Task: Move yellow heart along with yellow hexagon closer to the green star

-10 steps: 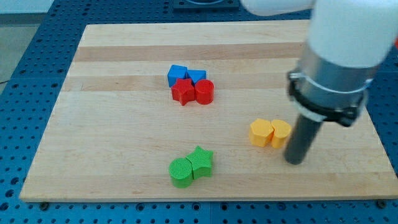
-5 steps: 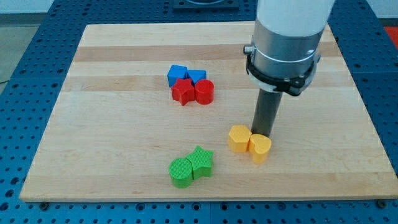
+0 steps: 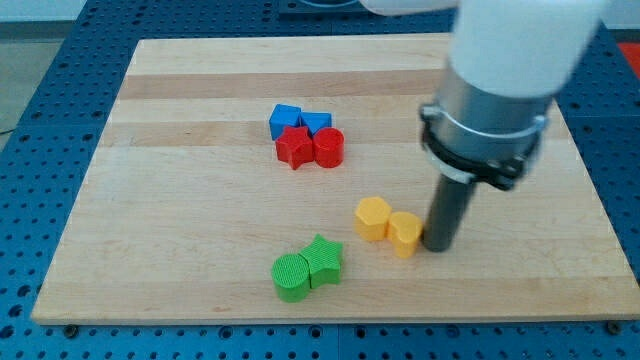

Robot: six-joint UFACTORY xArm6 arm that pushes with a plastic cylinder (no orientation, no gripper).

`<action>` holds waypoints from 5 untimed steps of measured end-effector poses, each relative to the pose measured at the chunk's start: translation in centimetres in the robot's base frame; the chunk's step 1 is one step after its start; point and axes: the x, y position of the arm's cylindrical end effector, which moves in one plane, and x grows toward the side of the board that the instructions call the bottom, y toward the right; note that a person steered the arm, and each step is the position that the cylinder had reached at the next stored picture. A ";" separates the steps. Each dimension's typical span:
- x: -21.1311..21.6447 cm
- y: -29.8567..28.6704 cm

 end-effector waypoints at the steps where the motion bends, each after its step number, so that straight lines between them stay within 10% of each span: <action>1: -2.1 -1.9; 5: -2.9 -6.5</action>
